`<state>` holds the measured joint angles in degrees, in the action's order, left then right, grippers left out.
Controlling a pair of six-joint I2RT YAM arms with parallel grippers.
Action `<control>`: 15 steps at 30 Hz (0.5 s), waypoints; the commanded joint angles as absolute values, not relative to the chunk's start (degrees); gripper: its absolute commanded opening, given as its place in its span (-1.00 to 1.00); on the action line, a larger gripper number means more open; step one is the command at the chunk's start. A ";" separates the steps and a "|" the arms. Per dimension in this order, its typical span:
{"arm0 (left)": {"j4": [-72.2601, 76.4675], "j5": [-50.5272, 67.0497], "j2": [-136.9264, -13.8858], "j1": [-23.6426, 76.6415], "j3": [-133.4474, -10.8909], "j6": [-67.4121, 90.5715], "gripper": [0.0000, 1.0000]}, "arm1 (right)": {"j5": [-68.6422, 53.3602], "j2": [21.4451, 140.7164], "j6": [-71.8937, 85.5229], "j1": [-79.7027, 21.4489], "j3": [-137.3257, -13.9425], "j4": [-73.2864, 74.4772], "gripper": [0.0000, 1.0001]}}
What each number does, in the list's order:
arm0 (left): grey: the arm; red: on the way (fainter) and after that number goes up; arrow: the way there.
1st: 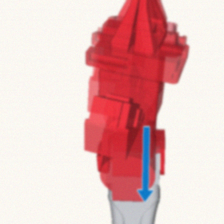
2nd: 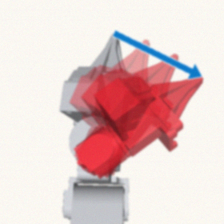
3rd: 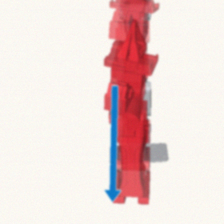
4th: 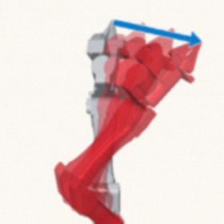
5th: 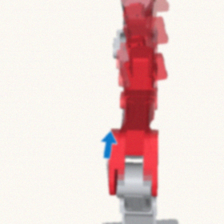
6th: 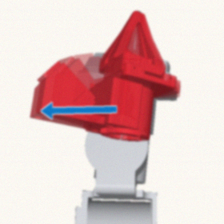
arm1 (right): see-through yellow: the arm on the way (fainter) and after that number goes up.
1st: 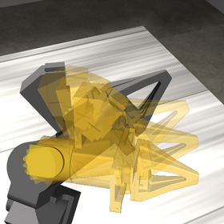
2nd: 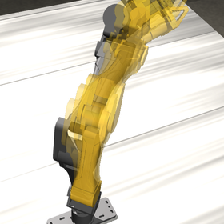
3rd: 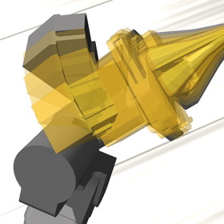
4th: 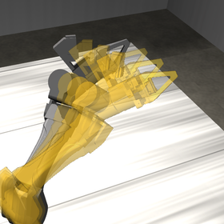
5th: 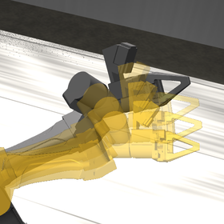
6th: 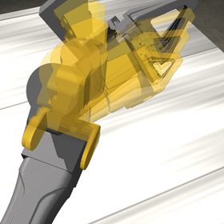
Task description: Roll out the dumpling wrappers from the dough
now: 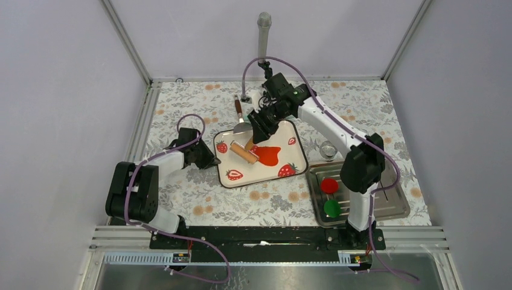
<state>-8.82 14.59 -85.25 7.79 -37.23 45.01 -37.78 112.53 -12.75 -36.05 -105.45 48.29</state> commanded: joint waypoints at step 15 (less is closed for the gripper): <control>-14.89 13.71 -90.96 8.54 -42.46 40.86 -1.00 | 7.16 93.68 -51.00 -49.60 -80.23 36.39 -1.00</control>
